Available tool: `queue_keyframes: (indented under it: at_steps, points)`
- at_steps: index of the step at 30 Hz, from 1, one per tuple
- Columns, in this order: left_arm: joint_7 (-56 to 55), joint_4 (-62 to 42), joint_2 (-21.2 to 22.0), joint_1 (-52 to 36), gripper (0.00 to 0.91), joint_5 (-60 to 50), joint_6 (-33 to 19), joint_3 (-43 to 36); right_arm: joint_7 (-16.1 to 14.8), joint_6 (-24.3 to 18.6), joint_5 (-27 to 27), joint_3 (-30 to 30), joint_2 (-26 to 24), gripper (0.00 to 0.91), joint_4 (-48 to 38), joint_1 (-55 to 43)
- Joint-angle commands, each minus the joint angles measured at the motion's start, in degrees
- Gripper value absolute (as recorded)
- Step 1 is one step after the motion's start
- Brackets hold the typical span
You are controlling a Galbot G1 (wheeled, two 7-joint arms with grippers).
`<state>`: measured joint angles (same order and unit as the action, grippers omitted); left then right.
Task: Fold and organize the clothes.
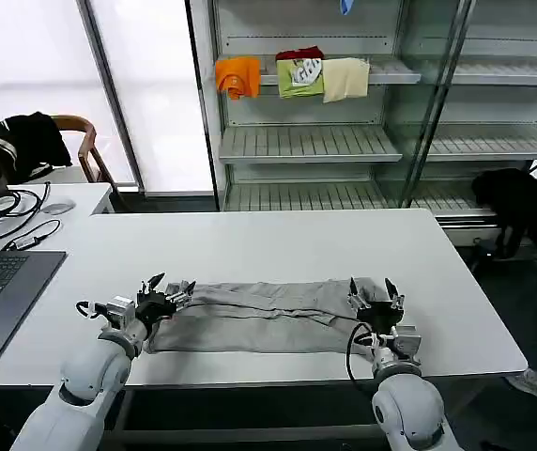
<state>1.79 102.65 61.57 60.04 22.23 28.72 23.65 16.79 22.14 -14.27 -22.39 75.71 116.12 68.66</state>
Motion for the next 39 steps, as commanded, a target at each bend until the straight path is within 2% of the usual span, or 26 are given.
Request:
queue_keyframes:
  at_steps: [1, 15, 16, 17, 18, 19, 21, 39]
  points:
    - [-1.8, -2.0, 1.2, 0.5, 0.907, 1.0, 1.3, 1.5, 0.4, 1.1, -1.5, -3.3, -2.6, 0.907, 3.5, 0.4]
    - [-1.7, -3.6, 2.7, 2.4, 0.907, 1.6, 1.7, 2.1, 0.5, 0.7, -2.1, -3.7, -3.1, 0.907, 3.0, 0.7]
    - [-1.6, -3.8, 2.8, 2.4, 0.887, 1.7, 1.7, 2.2, 0.5, 0.7, -2.1, -3.7, -3.2, 0.907, 3.0, 0.7]
    - [-1.6, -3.8, 2.7, 2.6, 0.595, 1.9, 1.7, 2.3, 0.5, 0.7, -2.0, -3.7, -3.2, 0.907, 3.0, 0.7]
    - [-1.6, -3.8, 2.8, 2.7, 0.453, 1.9, 1.7, 2.4, 0.5, 0.7, -2.1, -3.7, -3.3, 0.907, 3.0, 0.6]
    - [-1.5, -3.7, 2.8, 2.9, 0.191, 2.0, 1.7, 2.4, 0.5, 0.7, -2.1, -3.8, -3.3, 0.907, 3.1, 0.6]
    - [-1.2, -3.4, 2.8, 3.4, 0.03, 2.0, 1.7, 2.6, 0.6, 0.8, -2.3, -3.9, -3.4, 0.907, 3.2, 0.4]
    - [0.7, -4.5, 3.4, 4.7, 0.01, 1.9, -2.6, 6.0, 0.9, 0.6, -2.3, -3.0, -3.3, 0.907, 1.8, -0.6]
